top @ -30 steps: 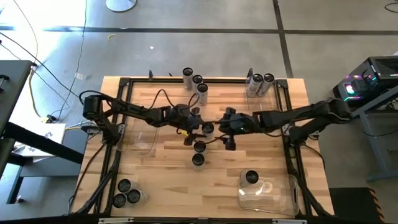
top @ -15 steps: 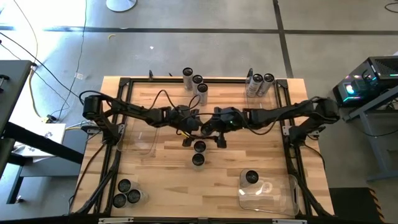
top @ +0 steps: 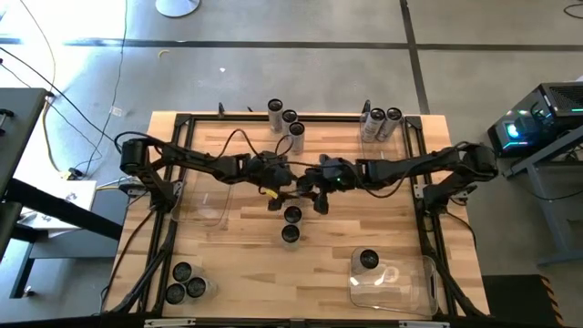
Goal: Sort soda cans
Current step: Put the white-blue soda can into the top transparent bin
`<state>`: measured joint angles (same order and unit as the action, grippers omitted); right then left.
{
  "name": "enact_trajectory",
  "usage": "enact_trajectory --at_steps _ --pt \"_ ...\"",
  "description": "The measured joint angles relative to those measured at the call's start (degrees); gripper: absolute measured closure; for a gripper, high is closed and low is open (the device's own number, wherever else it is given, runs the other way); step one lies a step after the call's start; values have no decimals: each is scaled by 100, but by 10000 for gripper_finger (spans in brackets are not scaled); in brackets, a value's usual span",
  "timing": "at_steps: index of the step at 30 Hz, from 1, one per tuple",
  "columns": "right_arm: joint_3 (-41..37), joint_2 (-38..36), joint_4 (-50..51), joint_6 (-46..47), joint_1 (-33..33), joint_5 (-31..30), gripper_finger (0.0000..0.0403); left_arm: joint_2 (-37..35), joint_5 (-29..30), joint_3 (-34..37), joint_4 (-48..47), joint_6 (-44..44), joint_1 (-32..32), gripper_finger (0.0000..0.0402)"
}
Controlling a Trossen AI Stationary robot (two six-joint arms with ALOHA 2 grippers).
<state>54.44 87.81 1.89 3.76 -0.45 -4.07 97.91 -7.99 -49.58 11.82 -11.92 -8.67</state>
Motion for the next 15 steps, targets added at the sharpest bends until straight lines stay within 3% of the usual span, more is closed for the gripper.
enact_trajectory --at_steps 4,9,12,15 --pt "-3 -364 491 620 181 -815 164 11 866 17 -329 164 -7 118" --pt "-3 -1138 1398 1578 411 -2482 164 11 1792 40 -398 535 67 118" --pt "42 -1765 2137 2152 495 -3268 164 11 2082 206 -179 810 133 117" --pt "48 -2394 2633 2407 469 -3518 164 13 2122 399 54 938 228 117"
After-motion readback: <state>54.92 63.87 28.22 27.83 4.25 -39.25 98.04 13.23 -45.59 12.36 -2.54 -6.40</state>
